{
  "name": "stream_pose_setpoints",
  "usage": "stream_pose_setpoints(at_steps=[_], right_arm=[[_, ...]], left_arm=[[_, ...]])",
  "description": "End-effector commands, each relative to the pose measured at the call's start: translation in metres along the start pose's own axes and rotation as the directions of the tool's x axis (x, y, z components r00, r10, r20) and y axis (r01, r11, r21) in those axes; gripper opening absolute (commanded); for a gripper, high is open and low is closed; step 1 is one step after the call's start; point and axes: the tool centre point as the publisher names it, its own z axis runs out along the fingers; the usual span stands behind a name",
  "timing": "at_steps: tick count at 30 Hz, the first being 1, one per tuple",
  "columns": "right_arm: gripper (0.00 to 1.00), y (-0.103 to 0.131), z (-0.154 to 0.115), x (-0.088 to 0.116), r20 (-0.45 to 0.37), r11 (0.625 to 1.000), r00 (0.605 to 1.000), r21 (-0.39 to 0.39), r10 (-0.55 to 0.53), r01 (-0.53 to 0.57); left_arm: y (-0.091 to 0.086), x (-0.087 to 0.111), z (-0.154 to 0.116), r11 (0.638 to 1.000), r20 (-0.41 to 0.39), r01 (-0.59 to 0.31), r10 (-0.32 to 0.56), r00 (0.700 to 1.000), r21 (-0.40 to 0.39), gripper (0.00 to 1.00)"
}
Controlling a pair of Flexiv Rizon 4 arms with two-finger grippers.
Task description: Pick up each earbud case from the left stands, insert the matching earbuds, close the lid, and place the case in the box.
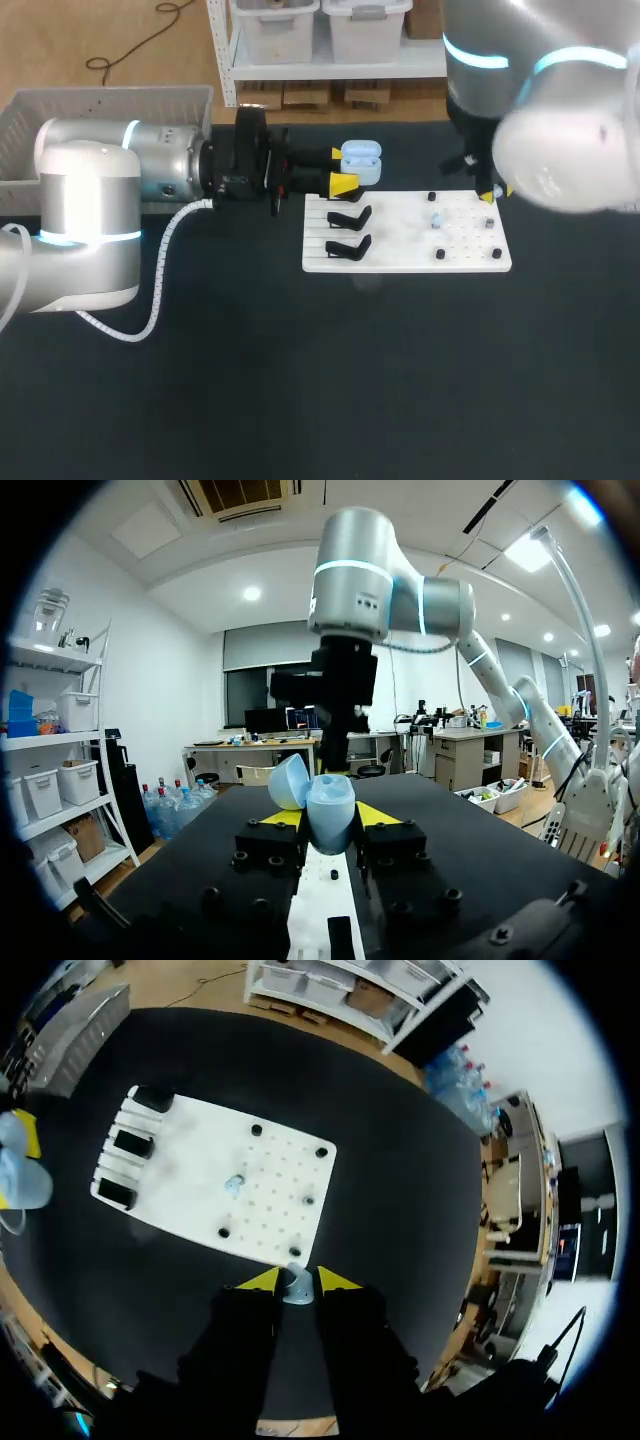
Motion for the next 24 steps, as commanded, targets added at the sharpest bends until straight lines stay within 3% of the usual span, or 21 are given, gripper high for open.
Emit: stream_pose_setpoints(at_steps=[1, 7, 12, 24], right_arm=[[0.0, 0.014, -0.048, 0.006, -0.085, 0.998, 0.995, -0.024, 0.06, -0.062], [0.0, 0.035, -0.068, 0.015, -0.078, 0.991, 0.99, -0.06, 0.115, -0.12], [0.0, 0.056, -0.083, 0.015, -0.058, 0.993, 0.994, -0.07, 0.091, -0.095], [0.0, 0.056, -0.083, 0.015, -0.058, 0.993, 0.994, -0.07, 0.091, -0.095]], left_arm=[[-0.001, 0.001, 0.0, 1.0, 0.002, -0.003, 0.003, 1.0, -0.005, 0.0], [-0.001, 0.001, 0.0, 1.0, 0.002, -0.003, 0.003, 1.0, -0.005, 0.0], [-0.001, 0.001, 0.0, 1.0, 0.002, -0.003, 0.003, 1.0, -0.005, 0.0], [-0.001, 0.001, 0.0, 1.0, 0.002, -0.003, 0.003, 1.0, -0.005, 0.0]])
